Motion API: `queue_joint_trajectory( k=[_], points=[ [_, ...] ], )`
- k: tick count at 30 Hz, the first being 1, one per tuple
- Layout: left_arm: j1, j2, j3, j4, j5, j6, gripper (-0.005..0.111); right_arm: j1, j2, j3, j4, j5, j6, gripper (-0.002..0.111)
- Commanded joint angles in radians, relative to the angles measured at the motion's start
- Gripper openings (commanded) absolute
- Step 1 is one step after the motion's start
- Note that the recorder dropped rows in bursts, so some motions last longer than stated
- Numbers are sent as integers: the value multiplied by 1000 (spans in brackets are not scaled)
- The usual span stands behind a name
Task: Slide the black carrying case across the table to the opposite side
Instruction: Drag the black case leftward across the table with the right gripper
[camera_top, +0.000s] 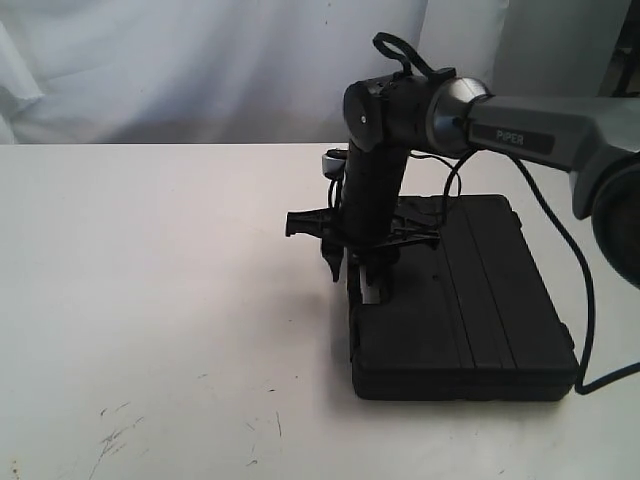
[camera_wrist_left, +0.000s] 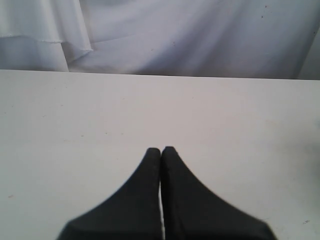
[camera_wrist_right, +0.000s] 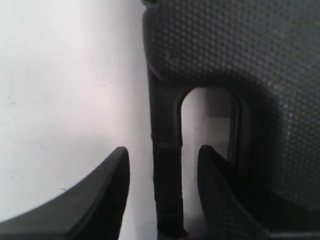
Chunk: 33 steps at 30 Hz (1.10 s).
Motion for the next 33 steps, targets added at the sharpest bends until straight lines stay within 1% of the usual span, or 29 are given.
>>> queue_joint_trajectory(
  k=[1, 15, 17, 24, 28, 32, 33],
  points=[
    [1, -5, 5, -6, -9, 1, 0, 4, 5, -8, -16, -11, 2, 38],
    [1, -5, 5, -6, -9, -1, 0, 6, 35, -8, -2, 5, 2, 38],
    [1, -5, 5, -6, -9, -1, 0, 6, 35, -8, 0, 3, 2, 36],
    [1, -5, 5, -6, -9, -1, 0, 9, 35, -14, 15, 3, 0, 19],
    [1, -5, 5, -6, -9, 1, 0, 23, 35, -18, 15, -1, -1, 11],
    [1, -5, 5, -6, -9, 1, 0, 44, 35, -33, 15, -13, -1, 0],
    [1, -5, 5, -6, -9, 1, 0, 48, 35, -38, 15, -13, -1, 0]
  ],
)
